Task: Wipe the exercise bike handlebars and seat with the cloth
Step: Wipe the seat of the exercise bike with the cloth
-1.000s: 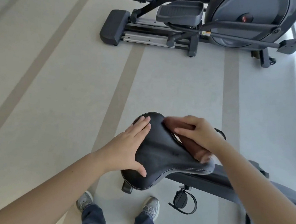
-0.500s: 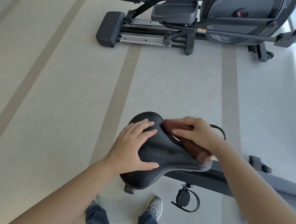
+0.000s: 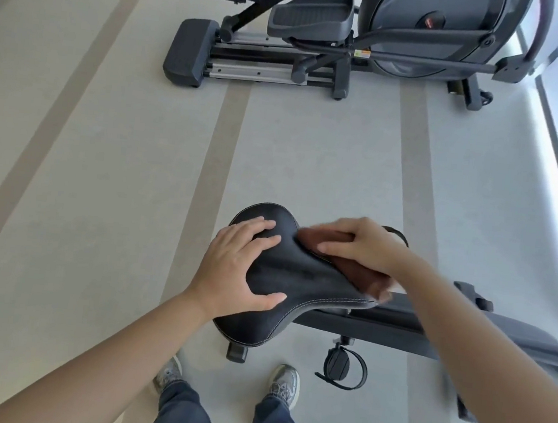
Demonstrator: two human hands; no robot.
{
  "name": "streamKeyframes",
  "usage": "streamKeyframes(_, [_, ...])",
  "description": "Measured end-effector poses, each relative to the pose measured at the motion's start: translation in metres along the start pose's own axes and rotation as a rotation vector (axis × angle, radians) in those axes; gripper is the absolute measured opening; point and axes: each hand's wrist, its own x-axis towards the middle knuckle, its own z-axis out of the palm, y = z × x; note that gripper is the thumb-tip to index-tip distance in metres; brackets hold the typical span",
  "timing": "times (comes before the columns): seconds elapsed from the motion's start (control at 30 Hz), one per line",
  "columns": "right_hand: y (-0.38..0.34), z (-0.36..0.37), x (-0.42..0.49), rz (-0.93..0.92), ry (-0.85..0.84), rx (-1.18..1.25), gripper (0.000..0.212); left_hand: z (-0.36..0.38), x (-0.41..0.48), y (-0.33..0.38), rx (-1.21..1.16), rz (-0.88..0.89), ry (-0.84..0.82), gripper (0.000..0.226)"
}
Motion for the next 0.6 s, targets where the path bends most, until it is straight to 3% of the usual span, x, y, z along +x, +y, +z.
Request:
streamKeyframes(0.1, [-0.016, 0.011, 0.023, 0.001, 0.028, 0.036, 0.029, 0.001, -0.001, -0.001, 0.007, 0.000, 0.006, 0.072])
streamKeyframes(0.2, [0.004, 0.000, -0.008, 0.028, -0.015, 0.017, 0.025, 0.001, -0.002, -0.002, 0.012, 0.011, -0.002, 0.073])
streamKeyframes(0.4, [0.044, 0.007, -0.074, 0.050, 0.337, 0.270, 0.030, 0.002, -0.002, 0.000, 0.018, 0.016, 0.006, 0.073])
streamKeyframes(0.6, [0.024, 0.015, -0.043, 0.174, 0.357, 0.174, 0.024, 0.002, -0.002, -0.002, 0.005, 0.032, 0.044, 0.071])
